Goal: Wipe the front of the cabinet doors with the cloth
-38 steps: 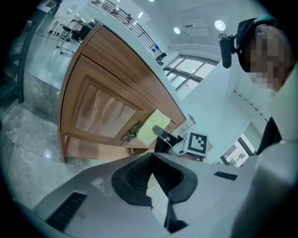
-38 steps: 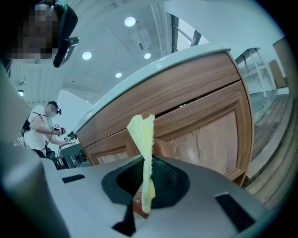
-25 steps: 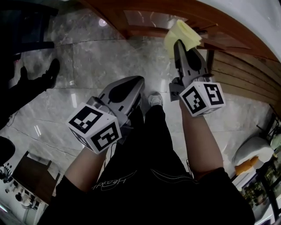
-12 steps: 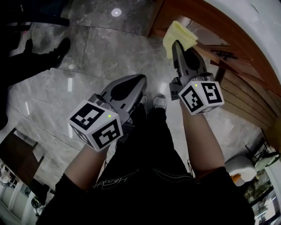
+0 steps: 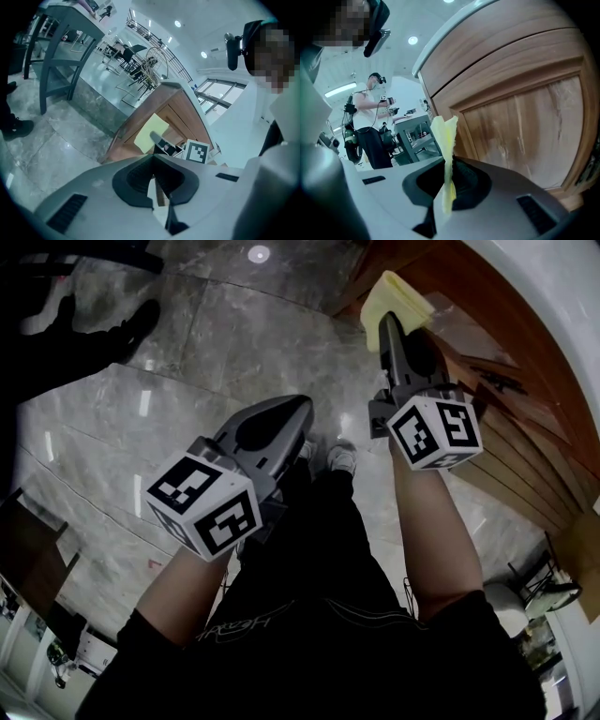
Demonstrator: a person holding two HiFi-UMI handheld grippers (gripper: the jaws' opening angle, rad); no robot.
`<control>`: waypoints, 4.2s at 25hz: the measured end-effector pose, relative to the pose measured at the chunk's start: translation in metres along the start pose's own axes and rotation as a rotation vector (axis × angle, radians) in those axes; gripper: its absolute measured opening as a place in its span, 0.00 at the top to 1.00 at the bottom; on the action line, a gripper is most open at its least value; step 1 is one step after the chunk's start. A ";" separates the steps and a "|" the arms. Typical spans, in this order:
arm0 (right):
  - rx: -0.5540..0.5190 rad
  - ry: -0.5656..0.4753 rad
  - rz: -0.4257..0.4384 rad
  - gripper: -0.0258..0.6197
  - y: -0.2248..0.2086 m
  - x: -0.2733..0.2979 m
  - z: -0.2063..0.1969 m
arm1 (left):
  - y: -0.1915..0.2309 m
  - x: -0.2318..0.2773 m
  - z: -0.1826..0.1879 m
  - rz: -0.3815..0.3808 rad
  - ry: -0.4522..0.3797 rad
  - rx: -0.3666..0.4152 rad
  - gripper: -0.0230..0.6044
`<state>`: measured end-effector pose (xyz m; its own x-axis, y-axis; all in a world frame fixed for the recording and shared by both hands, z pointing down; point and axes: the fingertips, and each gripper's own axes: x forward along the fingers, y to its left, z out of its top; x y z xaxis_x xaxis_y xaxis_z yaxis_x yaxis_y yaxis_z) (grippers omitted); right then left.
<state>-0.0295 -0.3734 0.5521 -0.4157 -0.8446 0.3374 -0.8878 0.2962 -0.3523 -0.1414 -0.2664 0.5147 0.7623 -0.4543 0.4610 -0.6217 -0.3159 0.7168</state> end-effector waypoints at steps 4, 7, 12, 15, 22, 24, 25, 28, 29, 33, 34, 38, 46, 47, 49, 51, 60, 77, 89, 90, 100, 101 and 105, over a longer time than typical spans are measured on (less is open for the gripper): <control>0.003 -0.003 -0.018 0.90 -0.003 0.002 -0.001 | 0.001 -0.001 -0.001 0.000 0.005 -0.001 0.95; 0.011 -0.011 -0.030 0.90 -0.007 0.000 -0.001 | -0.001 0.002 -0.003 -0.004 0.016 0.004 0.95; 0.035 -0.031 -0.065 0.90 -0.023 -0.011 0.000 | -0.009 0.012 -0.009 -0.024 0.045 0.020 0.95; 0.042 -0.044 -0.085 0.90 -0.033 -0.022 0.001 | -0.017 0.019 -0.014 -0.038 0.069 0.034 0.95; 0.058 -0.058 -0.145 0.90 -0.061 -0.044 0.000 | -0.033 0.037 -0.024 -0.068 0.118 0.062 0.95; 0.065 -0.066 -0.162 0.90 -0.069 -0.052 0.001 | -0.038 0.042 -0.027 -0.077 0.132 0.070 0.95; 0.070 -0.070 -0.170 0.90 -0.073 -0.056 0.001 | -0.041 0.045 -0.029 -0.082 0.140 0.074 0.95; 0.082 -0.077 -0.196 0.90 -0.086 -0.069 0.000 | -0.052 0.055 -0.035 -0.099 0.162 0.087 0.95; 0.084 -0.079 -0.205 0.90 -0.090 -0.074 0.000 | -0.056 0.058 -0.038 -0.106 0.169 0.091 0.95; 0.101 -0.100 -0.244 0.90 -0.108 -0.092 -0.001 | -0.068 0.069 -0.045 -0.127 0.198 0.113 0.95; 0.108 -0.108 -0.251 0.90 -0.111 -0.097 -0.001 | -0.071 0.071 -0.047 -0.131 0.205 0.119 0.95; 0.117 -0.119 -0.281 0.90 -0.123 -0.113 -0.002 | -0.081 0.078 -0.052 -0.145 0.222 0.131 0.95; 0.149 -0.138 -0.343 0.90 -0.149 -0.144 -0.010 | -0.095 0.089 -0.068 -0.162 0.258 0.158 0.95; 0.151 -0.139 -0.348 0.90 -0.152 -0.147 -0.010 | -0.096 0.090 -0.070 -0.163 0.261 0.159 0.95; 0.157 -0.142 -0.354 0.90 -0.155 -0.152 -0.013 | -0.098 0.092 -0.074 -0.164 0.268 0.159 0.95; 0.165 -0.144 -0.363 0.90 -0.159 -0.158 -0.015 | -0.102 0.093 -0.078 -0.168 0.276 0.160 0.95; 0.187 -0.141 -0.380 0.90 -0.160 -0.179 -0.027 | -0.108 0.094 -0.084 -0.176 0.283 0.164 0.95; 0.140 0.003 -0.200 0.90 -0.086 -0.116 -0.061 | -0.060 0.062 -0.072 -0.098 0.203 0.079 0.95; 0.064 0.108 -0.048 0.90 -0.032 -0.038 -0.081 | -0.002 0.020 -0.048 0.023 0.095 -0.021 0.95; 0.055 0.114 -0.037 0.90 -0.028 -0.031 -0.081 | 0.002 0.017 -0.046 0.029 0.085 -0.029 0.95; -0.001 0.150 0.006 0.90 -0.008 0.024 -0.086 | 0.041 -0.008 -0.038 0.090 0.040 -0.087 0.95; -0.004 0.148 0.003 0.90 -0.009 0.027 -0.086 | 0.042 -0.010 -0.038 0.092 0.039 -0.090 0.95; -0.009 0.149 -0.022 0.90 -0.017 0.036 -0.086 | 0.049 -0.014 -0.038 0.099 0.041 -0.095 0.95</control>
<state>-0.0460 -0.3703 0.6450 -0.4204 -0.7758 0.4706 -0.8983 0.2828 -0.3362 -0.1760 -0.2443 0.5631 0.7059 -0.4444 0.5515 -0.6761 -0.1904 0.7118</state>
